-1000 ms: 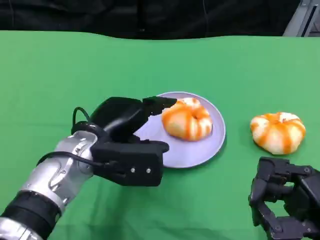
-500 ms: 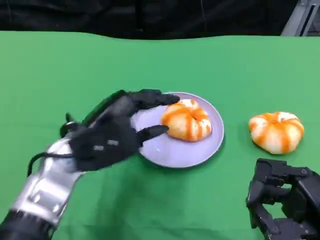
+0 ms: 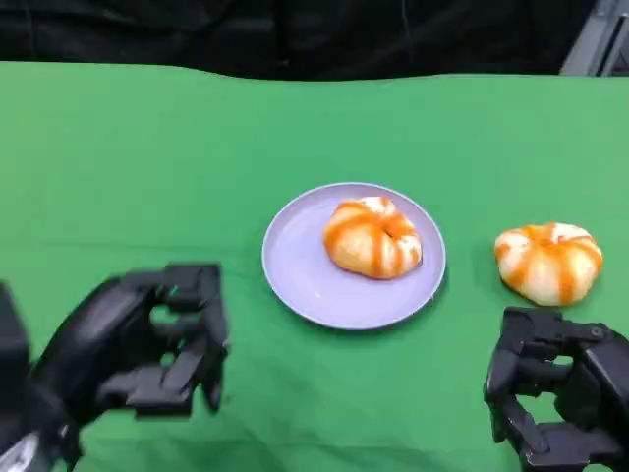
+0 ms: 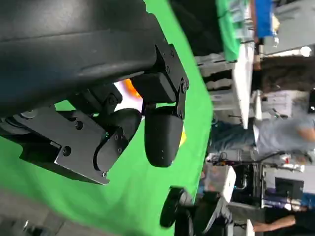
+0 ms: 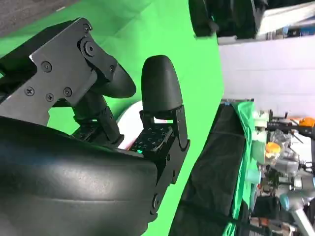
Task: Grasp the bread from the table and place it into the plate.
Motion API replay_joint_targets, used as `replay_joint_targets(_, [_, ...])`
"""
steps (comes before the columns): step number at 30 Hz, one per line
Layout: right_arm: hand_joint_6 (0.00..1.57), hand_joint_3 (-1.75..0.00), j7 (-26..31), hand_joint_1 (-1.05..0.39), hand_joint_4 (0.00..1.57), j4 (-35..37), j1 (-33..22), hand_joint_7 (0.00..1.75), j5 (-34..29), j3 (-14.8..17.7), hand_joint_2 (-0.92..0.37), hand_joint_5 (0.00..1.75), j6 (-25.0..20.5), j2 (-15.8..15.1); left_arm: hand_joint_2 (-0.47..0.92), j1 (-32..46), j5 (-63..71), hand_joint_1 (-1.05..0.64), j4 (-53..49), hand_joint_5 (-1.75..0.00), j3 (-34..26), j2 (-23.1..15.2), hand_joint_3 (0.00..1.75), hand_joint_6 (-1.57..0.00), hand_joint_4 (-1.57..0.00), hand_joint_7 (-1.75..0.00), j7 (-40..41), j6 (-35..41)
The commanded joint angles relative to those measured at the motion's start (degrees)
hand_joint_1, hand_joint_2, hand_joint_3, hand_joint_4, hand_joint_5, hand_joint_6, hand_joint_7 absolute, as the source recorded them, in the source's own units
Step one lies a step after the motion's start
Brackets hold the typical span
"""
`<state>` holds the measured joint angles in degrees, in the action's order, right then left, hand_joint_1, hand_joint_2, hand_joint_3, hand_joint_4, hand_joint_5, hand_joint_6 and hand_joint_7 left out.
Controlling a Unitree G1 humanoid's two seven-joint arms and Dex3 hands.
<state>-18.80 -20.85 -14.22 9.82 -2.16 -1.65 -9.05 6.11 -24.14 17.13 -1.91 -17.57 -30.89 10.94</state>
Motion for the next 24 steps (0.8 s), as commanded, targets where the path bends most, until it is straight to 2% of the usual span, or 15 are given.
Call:
replay_joint_targets(1, [0.89,-1.32,-0.95,0.07,0.87,2.23,0.72,1.41,0.79,1.97,-0.41,1.69,1.85,-1.19,0.59,6.44,-2.94,0.03,1.17,-1.75,-3.04,-0.69,1.27,-0.79,-0.96,-1.75,-1.47,0.56])
replay_joint_targets(5, [0.89,-1.32,-1.54,0.07,0.87,3.02,1.05,1.41,0.97,2.65,-0.41,1.68,1.90,-1.34,0.62,7.95,-3.24,0.03,-0.32,-1.75,-3.96,-0.11,1.22,-0.79,-0.96,-1.75,-1.75,-0.72])
replay_joint_targets(10, [0.90,-1.29,-1.95,0.06,0.88,3.18,1.16,1.39,1.89,3.61,-0.44,1.68,0.35,-1.93,0.60,7.99,-2.67,0.04,-6.52,-1.75,-5.40,1.28,1.27,-0.78,-0.96,-1.75,-2.62,-4.59])
replay_joint_targets(13, [0.91,-1.27,-2.40,0.06,0.89,3.40,1.09,1.38,2.31,4.06,-0.44,1.68,1.13,-1.96,0.61,6.91,-1.75,0.04,-8.67,-1.75,-5.25,1.98,1.28,-0.77,-0.95,-1.75,-2.45,-6.09])
replay_joint_targets(19, [0.93,-1.28,-2.98,0.05,0.92,3.50,0.68,1.36,2.52,4.49,-0.44,1.64,2.01,-1.66,0.62,6.69,-0.30,0.05,-8.62,-1.75,-4.55,3.02,1.27,-0.77,-0.95,-1.75,-1.92,-8.12])
replay_joint_targets(24, [0.91,-1.29,-3.11,0.05,0.90,2.51,0.37,1.36,2.85,4.61,-0.44,1.64,0.88,-2.22,0.63,7.18,-0.11,0.09,-6.77,-1.75,-4.34,3.21,1.27,-0.78,-0.95,-1.75,-0.91,-6.27])
